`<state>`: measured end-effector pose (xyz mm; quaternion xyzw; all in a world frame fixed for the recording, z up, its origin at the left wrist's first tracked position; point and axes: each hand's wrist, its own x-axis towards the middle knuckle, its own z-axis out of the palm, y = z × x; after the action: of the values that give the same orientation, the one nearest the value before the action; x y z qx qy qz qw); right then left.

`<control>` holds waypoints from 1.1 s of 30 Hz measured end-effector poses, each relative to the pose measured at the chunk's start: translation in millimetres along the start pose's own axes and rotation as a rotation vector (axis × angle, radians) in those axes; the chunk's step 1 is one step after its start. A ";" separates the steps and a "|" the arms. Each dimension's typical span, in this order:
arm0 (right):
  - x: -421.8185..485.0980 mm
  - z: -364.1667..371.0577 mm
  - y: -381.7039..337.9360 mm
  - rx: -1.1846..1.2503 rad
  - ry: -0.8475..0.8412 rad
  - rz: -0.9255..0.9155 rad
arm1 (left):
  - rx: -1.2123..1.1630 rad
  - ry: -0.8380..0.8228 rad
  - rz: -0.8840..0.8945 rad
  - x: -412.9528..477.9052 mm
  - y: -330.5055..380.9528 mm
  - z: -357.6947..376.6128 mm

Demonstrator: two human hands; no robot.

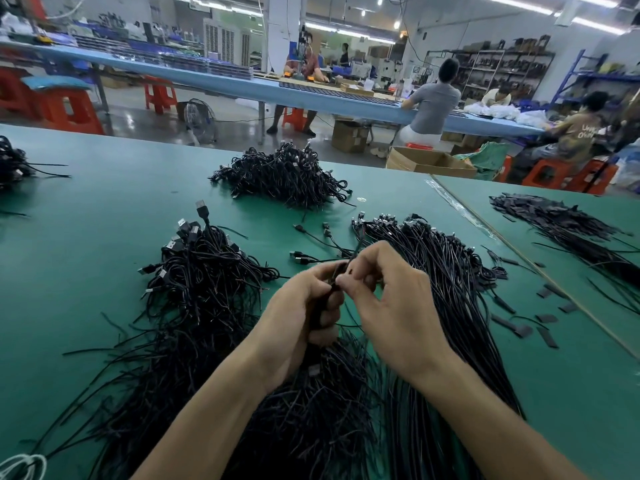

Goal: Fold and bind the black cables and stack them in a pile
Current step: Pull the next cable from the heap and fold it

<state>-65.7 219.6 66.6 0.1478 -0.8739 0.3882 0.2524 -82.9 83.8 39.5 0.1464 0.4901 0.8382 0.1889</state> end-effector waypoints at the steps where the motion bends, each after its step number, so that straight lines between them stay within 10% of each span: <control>1: -0.5 3.7 -1.2 0.047 0.063 0.026 | 0.031 0.033 0.048 1.2 -2.4 -0.2; 11: 3.1 4.2 1.8 0.973 0.061 0.473 | 0.877 0.512 0.479 -3.7 -2.5 -8.5; 25: 1.9 -1.0 7.7 0.826 -0.006 0.473 | -0.066 0.263 0.191 -4.0 3.4 4.6; 33: -4.6 2.5 12.5 0.807 -0.031 0.466 | -0.062 0.284 0.286 -2.7 1.8 -0.4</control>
<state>-68.4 226.2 55.1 0.0396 -0.6667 0.7412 0.0676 -81.0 81.4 40.7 0.0891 0.4598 0.8836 0.0012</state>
